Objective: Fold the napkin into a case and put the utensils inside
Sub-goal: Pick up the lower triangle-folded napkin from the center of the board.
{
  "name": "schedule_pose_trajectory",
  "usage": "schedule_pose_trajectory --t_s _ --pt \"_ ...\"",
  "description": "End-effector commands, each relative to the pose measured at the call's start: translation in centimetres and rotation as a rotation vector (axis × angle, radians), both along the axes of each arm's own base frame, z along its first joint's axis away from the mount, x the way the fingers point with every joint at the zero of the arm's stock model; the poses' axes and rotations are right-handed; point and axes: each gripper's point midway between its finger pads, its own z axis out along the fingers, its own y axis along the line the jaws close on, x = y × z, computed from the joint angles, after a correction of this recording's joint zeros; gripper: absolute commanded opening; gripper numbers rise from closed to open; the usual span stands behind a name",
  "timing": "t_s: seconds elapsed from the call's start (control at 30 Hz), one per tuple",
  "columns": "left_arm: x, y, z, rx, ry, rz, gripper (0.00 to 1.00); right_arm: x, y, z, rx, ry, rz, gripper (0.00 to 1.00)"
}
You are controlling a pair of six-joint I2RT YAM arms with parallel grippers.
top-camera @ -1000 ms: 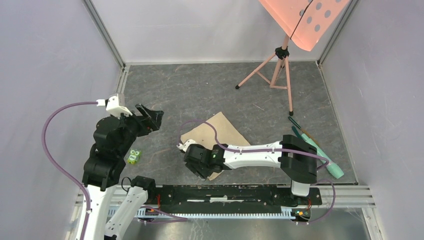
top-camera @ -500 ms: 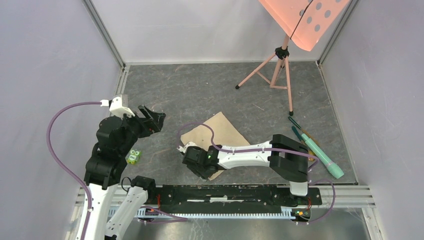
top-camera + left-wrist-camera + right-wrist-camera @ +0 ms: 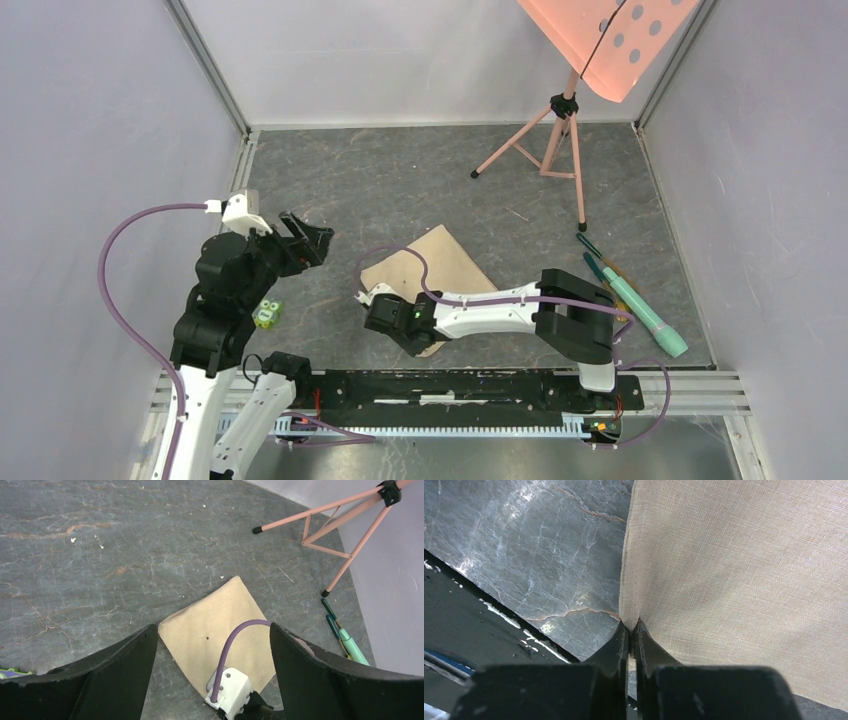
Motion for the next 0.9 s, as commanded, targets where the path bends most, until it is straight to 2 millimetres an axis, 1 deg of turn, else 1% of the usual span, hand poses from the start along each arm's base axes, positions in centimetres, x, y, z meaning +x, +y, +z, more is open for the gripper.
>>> schedule_pose_trajectory --t_s 0.0,0.03,0.1,0.13,0.23,0.27,0.3,0.37,0.43,0.47,0.53,0.67,0.77,0.87 --pt "0.4 -0.4 -1.2 0.030 0.021 -0.037 0.89 0.9 0.8 1.3 0.077 -0.056 -0.003 0.00" --pt "0.5 -0.6 -1.9 0.026 0.047 -0.038 0.89 1.0 1.3 2.2 0.126 -0.057 -0.006 0.00" --pt "0.7 -0.6 -3.9 0.016 0.131 -0.018 0.90 1.1 1.7 3.3 0.209 -0.045 -0.004 0.00" --pt "0.9 -0.5 -5.2 0.009 0.192 -0.001 0.90 1.2 2.0 4.1 0.261 -0.038 -0.010 0.00" --pt "0.7 -0.8 -9.8 -0.038 0.383 0.050 0.92 1.2 1.9 5.0 0.398 0.027 -0.029 0.01" --pt "0.6 -1.3 -11.1 -0.074 0.434 0.057 0.92 1.2 2.0 5.3 0.447 0.052 -0.031 0.01" --pt "0.4 -2.0 -12.5 -0.112 0.484 0.045 0.92 1.1 1.7 5.4 0.481 0.082 -0.041 0.01" --pt "0.4 -3.9 -14.5 -0.232 0.551 0.017 0.93 1.2 1.4 5.8 0.540 0.116 -0.055 0.00" --pt "0.7 -6.2 -15.8 -0.385 0.590 -0.027 0.93 1.5 1.1 6.2 0.587 0.136 -0.066 0.00" --pt "0.9 -7.3 -16.1 -0.456 0.604 -0.059 0.93 1.5 1.0 6.3 0.605 0.150 -0.068 0.00" --pt "1.2 -8.6 -17.6 -0.574 0.637 -0.074 0.93 1.9 0.6 6.4 0.633 0.164 -0.080 0.01" --pt "1.4 -8.9 -20.3 -0.655 0.708 -0.013 0.93 2.6 0.0 6.5 0.662 0.178 -0.089 0.00" --pt "1.3 -8.6 -22.5 -0.667 0.753 0.047 0.90 3.0 -0.4 6.7 0.683 0.179 -0.097 0.00" --pt "1.1 -8.4 -23.9 -0.666 0.796 0.089 0.87 3.4 -0.8 6.8 0.699 0.180 -0.105 0.00"
